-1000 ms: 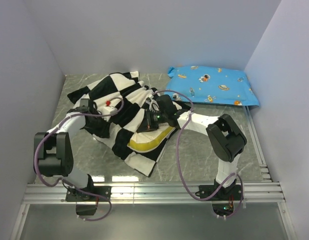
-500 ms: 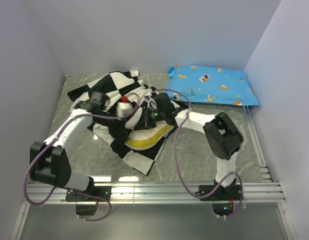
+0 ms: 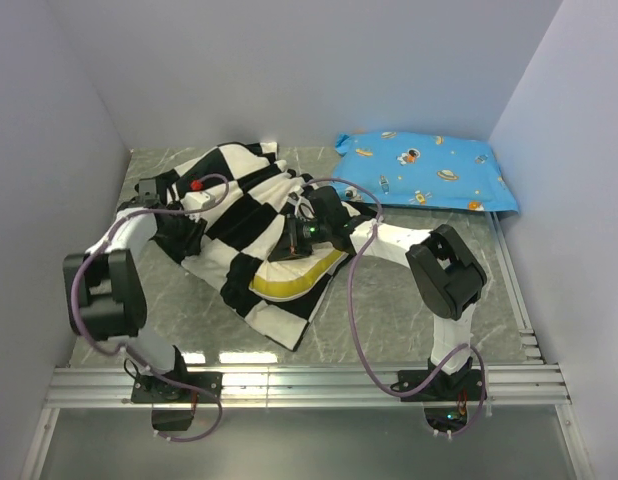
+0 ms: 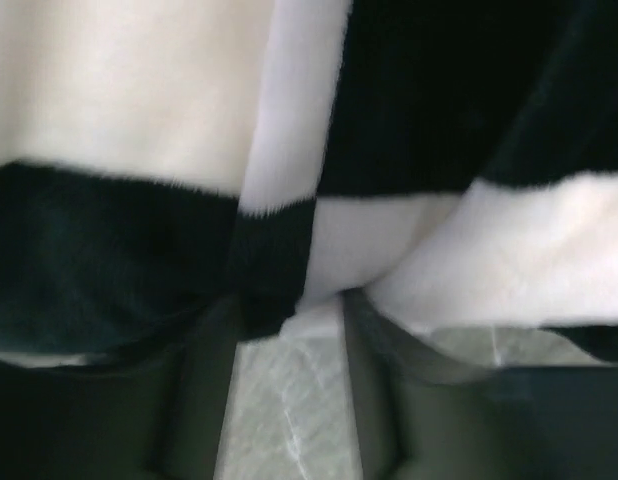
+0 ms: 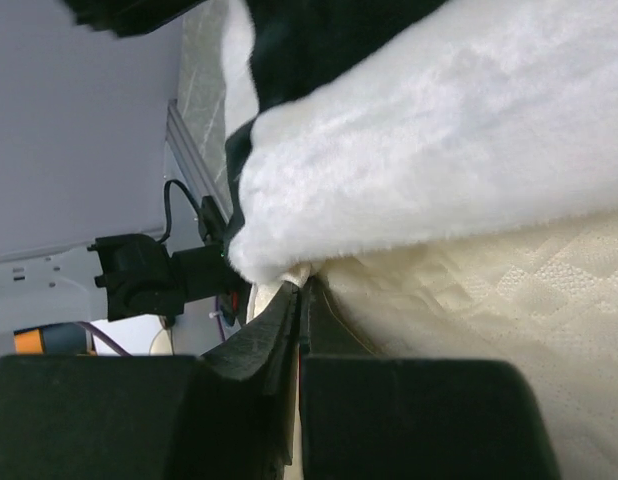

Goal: Put the pillow into the pillowcase

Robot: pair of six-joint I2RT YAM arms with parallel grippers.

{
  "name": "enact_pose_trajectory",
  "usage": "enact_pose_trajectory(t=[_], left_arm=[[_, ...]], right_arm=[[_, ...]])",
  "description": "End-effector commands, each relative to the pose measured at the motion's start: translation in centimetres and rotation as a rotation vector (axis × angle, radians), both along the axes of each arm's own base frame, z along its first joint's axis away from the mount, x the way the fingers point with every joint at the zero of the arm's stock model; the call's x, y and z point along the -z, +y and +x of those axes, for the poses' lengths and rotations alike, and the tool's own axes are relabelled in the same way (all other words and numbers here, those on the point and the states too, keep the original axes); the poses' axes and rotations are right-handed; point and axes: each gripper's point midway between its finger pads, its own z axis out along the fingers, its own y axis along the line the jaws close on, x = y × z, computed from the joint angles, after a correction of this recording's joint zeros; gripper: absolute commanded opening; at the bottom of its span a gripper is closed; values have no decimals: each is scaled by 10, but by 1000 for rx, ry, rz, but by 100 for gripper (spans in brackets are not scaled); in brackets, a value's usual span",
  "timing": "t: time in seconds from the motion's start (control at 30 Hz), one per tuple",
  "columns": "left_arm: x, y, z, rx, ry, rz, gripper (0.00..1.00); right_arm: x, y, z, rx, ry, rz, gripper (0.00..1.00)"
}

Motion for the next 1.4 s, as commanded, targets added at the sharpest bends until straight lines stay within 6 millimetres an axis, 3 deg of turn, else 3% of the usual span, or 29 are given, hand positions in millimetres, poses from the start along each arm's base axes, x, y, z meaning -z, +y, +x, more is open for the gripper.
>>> enact_pose_trajectory(t=[0.0,0.03,0.1,0.13,0.17,0.2,0.23,0.27,0.33,0.4,0.5,0.63,0.7,0.77,0.8,0.83,0.9,1.0,1.03,1.1,1.13,1.23,1.3,1.37], left_arm=[[11,-4,11,22,36,-4,44],[6,-23,10,75,40,-50,29],[-3,-54,-13,184,93,-115,11],[-13,-92,-28,297,105,-198,7],[-21,-109,-52,362,164,-242,4],[-34,-127,-66,443,159,-274,2],[-51,-164,-86,565,171,-349,2],[-60,-180,-101,626,188,-382,2],[-75,-207,-135,736,253,-446,6],[-78,-218,-140,732,285,-498,8],[-53,-195,-118,598,308,-467,8],[-25,-132,-49,309,205,-387,9],[-11,-109,-27,217,169,-308,11],[-5,-100,-6,181,128,-271,15],[3,-101,-6,187,160,-272,20],[-9,-115,-7,240,165,-339,25],[-31,-126,-27,335,177,-413,42],[-63,-116,-29,292,64,-401,54],[-58,-88,-23,204,46,-326,55],[-59,-51,-21,136,28,-238,56],[-55,-21,-19,73,32,-196,56],[-32,44,-23,-16,67,-5,55],[-19,67,-26,-56,89,62,56],[-10,79,-19,-85,85,88,57]], right_arm=[[-21,3,13,14,-93,49,0],[-22,3,13,14,-92,52,0],[-21,4,13,16,-85,53,0],[-22,7,12,12,-85,58,0],[-21,9,13,11,-79,61,0],[-22,11,14,17,-71,63,0],[-24,14,13,15,-73,69,0],[-24,17,15,17,-73,73,0],[-26,20,18,34,-67,73,0],[-25,23,19,40,-47,76,0],[-23,21,19,48,-42,73,0],[-20,17,15,46,-46,65,0],[-16,14,12,42,-44,55,0],[-13,11,7,31,-35,51,0],[-12,10,7,29,-35,48,0],[-8,9,5,26,-27,38,0],[-9,5,4,18,-34,33,0],[-12,-7,6,20,-47,29,0],[-13,-12,8,24,-42,24,0],[-14,-15,8,10,-44,19,0],[-14,-17,6,4,-32,12,0],[-17,-16,2,-18,-23,25,0],[-15,-15,0,-25,-12,24,0],[-14,-15,-1,-32,-10,30,0]])
